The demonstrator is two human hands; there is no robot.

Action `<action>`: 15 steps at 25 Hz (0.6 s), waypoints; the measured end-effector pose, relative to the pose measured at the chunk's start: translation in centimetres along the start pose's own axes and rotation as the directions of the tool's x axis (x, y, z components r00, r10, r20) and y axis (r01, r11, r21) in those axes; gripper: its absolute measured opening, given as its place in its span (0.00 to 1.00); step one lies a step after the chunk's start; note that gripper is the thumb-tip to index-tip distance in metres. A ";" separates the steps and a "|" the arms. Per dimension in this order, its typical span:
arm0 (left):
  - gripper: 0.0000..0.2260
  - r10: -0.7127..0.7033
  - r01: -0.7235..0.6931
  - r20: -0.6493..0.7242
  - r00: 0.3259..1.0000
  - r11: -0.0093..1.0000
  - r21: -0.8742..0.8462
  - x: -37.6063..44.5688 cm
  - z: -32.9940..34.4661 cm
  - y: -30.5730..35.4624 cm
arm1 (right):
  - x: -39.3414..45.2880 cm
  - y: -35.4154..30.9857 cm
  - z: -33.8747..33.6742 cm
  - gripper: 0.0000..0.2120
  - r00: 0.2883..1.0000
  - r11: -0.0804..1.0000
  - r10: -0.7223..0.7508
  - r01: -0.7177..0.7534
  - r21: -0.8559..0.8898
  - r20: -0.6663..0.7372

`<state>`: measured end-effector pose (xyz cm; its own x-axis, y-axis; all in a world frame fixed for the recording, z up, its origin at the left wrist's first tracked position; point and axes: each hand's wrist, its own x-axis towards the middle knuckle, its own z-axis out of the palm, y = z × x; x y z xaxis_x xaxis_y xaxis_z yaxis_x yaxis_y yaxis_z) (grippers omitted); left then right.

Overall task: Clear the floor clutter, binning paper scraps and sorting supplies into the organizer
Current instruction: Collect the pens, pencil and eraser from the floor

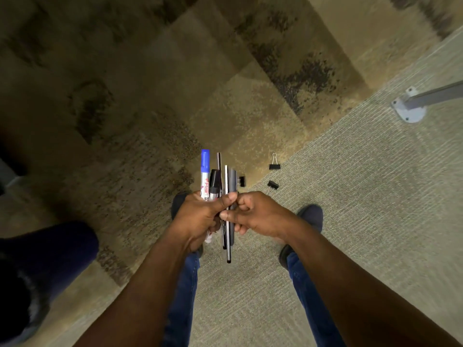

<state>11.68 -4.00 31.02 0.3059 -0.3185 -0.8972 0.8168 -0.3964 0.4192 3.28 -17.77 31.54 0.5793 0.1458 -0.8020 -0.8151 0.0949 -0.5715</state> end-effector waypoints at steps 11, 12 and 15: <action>0.14 0.301 -0.319 -0.108 0.948 0.907 -0.275 -27.1 4.8 11.0 | -22.5 -20.6 3.1 0.06 0.977 0.978 -0.142 0.164 -0.130 0.157; 0.14 0.327 -0.347 -0.116 0.938 0.877 -0.332 -29.5 4.9 11.7 | -24.3 -22.2 3.7 0.05 0.972 0.969 -0.163 0.190 -0.161 0.167; 0.16 0.380 -0.404 -0.160 0.911 0.744 -0.532 -36.7 3.5 12.9 | -29.2 -26.7 6.7 0.03 0.956 0.924 -0.215 0.266 -0.277 0.199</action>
<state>9.27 -0.48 69.85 0.6676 -0.3030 -0.6801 0.7444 0.2914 0.6008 8.06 -18.01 71.39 0.7279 0.3151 -0.6090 -0.5968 -0.1460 -0.7890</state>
